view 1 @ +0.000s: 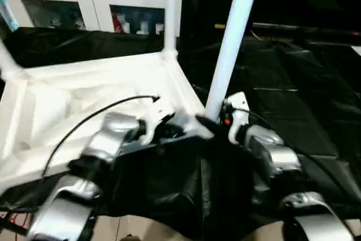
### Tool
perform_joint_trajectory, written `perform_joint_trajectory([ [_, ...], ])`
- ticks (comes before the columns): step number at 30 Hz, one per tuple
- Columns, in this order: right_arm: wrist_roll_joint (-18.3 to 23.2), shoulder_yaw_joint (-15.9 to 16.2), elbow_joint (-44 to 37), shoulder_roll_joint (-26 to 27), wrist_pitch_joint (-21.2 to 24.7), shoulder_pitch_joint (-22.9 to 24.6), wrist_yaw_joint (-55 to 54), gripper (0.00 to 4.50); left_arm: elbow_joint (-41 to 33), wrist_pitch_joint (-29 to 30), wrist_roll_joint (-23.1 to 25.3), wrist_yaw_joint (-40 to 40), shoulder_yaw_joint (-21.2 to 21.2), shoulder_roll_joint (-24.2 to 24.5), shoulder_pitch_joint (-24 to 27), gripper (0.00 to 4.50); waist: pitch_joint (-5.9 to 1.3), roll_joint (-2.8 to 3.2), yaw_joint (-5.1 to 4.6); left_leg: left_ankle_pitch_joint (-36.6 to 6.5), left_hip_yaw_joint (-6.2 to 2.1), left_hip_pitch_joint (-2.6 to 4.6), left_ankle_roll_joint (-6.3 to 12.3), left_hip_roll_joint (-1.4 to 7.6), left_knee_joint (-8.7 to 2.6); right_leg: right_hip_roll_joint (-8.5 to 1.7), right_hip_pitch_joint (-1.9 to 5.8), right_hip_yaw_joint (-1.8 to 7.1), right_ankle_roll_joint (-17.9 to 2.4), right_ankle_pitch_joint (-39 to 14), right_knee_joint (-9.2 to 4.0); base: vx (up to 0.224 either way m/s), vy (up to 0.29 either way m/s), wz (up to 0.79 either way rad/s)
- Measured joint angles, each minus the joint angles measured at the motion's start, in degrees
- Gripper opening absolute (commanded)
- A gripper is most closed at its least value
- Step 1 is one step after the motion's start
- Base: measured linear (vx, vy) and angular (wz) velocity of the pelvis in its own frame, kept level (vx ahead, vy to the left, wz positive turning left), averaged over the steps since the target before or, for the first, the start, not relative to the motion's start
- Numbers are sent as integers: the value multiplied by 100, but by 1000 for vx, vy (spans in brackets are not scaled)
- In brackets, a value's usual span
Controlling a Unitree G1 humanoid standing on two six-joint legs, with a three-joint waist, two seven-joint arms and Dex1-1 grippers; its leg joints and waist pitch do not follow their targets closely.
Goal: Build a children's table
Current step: Rotate leg to tighten
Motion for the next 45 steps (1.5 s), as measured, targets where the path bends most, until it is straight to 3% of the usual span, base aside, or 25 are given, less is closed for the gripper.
perform_joint_trajectory([
  [4,-122,-150,156,262,-119,-123,-796,262,194,50,60,395,79,-216,-124,0,-2,3,6,0,1,-2,0,-1,-7,0,-2,0,2,-2,-1,0,0,0],
  [6,-171,-151,223,289,-250,-123,-821,318,208,50,73,406,94,-228,-127,0,-3,6,6,0,1,-2,0,-1,-8,0,-2,0,2,-2,-1,0,0,0],
  [8,-268,-144,262,319,-354,-122,-821,318,208,37,104,406,101,-231,-127,0,-3,6,5,0,1,-1,0,-1,-8,0,-2,0,2,-2,-1,0,0,0],
  [13,-337,-71,236,296,-356,-122,-586,372,200,-63,113,281,50,-135,-114,0,-3,6,-4,0,1,-1,0,-1,-8,0,-2,1,1,-1,-1,0,0,0],
  [21,-332,344,-240,-322,-243,133,1205,372,-177,-291,38,-640,-32,322,129,0,-2,7,-3,-2,3,-25,0,2,-32,4,-13,0,-14,-9,0,0,0,0],
  [23,-299,595,-486,-653,-240,263,1862,372,-322,-345,-30,-962,-140,484,183,0,-2,7,31,-3,4,-25,0,1,-31,3,-17,0,-16,-8,-1,0,0,0],
  [31,-168,1089,-1110,-1160,-65,527,3340,372,-807,-394,-180,-1890,-295,874,459,0,-2,7,142,-3,6,-18,1,2,-24,2,-15,0,-1,-18,-1,0,0,0],
  [38,-148,1158,-1226,-1223,57,546,3576,337,-903,-374,-243,-2114,-357,969,497,0,-2,7,143,-3,6,-16,0,2,-23,2,-15,0,-1,-18,0,0,0,0],
  [40,-122,1156,-1237,-1211,87,556,3567,300,-903,-374,-243,-2127,-357,974,497,0,-2,7,141,-3,6,-17,1,2,-24,2,-15,0,-2,-17,0,0,0,0],
  [45,-122,1049,-1221,-1120,166,574,3336,267,-873,-360,-233,-1955,-335,929,494,0,-2,7,146,-1,6,-13,0,2,-23,2,-14,0,-3,-16,1,0,0,0],
])
